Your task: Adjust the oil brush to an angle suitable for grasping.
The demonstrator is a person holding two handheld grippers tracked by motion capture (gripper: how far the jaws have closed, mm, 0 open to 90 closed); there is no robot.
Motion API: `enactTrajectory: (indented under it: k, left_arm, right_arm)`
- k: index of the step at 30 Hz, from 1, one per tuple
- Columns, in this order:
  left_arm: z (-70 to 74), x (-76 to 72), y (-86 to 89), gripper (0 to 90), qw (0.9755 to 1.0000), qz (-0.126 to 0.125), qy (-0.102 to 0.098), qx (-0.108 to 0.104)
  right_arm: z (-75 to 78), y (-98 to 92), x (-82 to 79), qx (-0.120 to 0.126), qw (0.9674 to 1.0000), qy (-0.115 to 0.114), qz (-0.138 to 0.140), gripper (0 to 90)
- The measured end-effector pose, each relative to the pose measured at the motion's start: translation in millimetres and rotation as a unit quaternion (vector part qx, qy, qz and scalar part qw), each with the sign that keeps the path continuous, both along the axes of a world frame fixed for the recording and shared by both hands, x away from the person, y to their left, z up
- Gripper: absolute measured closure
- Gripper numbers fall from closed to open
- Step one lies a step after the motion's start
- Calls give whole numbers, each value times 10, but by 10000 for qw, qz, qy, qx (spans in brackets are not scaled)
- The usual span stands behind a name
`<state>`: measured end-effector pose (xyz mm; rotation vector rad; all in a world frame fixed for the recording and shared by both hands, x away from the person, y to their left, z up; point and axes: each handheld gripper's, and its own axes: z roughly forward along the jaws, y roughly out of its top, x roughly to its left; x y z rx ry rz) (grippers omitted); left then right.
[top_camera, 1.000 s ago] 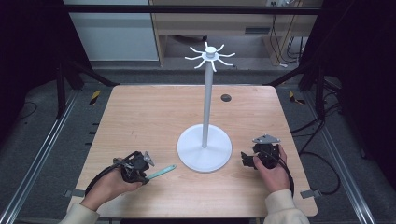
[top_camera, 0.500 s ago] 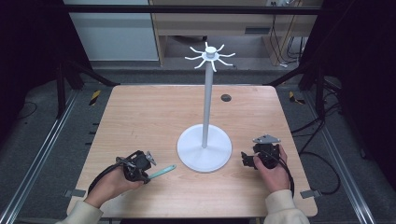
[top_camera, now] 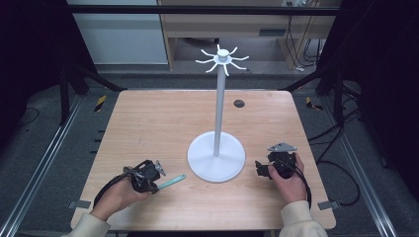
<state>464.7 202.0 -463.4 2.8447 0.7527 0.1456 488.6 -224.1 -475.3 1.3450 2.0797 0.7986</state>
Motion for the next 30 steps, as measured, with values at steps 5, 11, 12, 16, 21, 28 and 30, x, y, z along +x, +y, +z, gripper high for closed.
enactTrajectory:
  k: [5,11,12,16,21,28,30]
  left_arm:
    - [0,-11,46,820,9998,86,-105,-126]
    - [84,-46,99,821,9991,149,-227,-338]
    - [101,-55,102,821,9988,168,-264,-381]
    - [177,-82,107,822,9981,180,-353,-472]
    - [297,-115,109,822,9962,213,-530,-653]
    - [520,-143,107,822,9921,261,-808,-925]
    - [583,-153,99,823,9898,323,-940,-1022]
  right_arm:
    - [0,1,0,-1,10000,5,-3,95]
    - [-1,3,1,-6,10000,10,4,95]
    - [-1,5,0,-1,10000,13,0,95]
    - [-2,8,0,0,10000,10,0,95]
    - [-1,7,0,2,10000,6,-2,95]
    - [-3,2,3,-1,10000,-1,7,95]
    - [-1,10,-4,7,10000,-1,-2,95]
